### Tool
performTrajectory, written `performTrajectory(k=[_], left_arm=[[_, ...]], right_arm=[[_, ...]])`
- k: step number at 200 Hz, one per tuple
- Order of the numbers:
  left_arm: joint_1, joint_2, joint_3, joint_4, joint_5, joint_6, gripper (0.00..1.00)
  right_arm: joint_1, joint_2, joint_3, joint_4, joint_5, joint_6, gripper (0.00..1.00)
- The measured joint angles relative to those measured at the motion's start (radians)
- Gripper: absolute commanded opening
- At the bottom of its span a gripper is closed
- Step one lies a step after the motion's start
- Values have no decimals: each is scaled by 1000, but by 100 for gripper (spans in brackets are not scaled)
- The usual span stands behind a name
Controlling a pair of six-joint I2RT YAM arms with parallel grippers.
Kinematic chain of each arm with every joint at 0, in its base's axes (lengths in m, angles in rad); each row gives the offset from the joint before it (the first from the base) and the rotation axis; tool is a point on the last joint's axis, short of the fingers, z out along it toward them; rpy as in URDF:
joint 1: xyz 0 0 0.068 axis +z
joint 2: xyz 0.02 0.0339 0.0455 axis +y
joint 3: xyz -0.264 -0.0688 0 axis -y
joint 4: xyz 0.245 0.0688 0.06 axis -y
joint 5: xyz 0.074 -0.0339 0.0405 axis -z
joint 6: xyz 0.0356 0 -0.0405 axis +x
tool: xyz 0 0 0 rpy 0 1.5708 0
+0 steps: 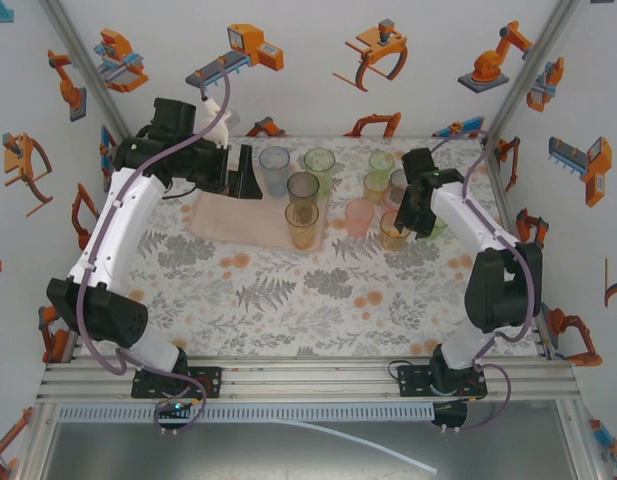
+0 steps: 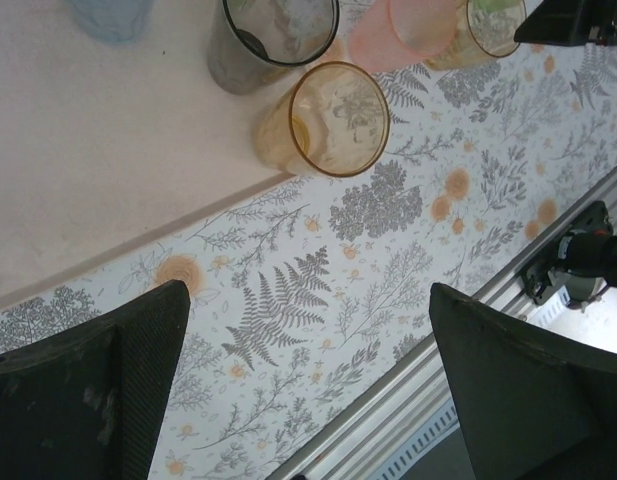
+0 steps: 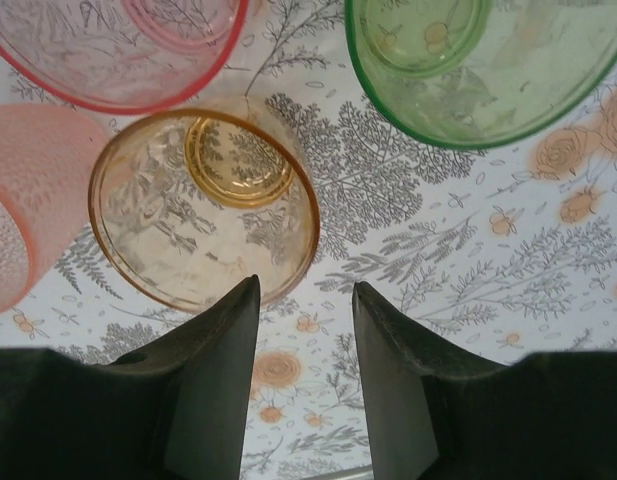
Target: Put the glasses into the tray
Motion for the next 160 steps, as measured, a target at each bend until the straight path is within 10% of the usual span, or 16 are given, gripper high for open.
performTrajectory(k=[160], left_arm=[[-5, -63, -49, 3, -14, 45, 97]], right_arm=[[-23, 68, 0, 43, 2, -35, 0]])
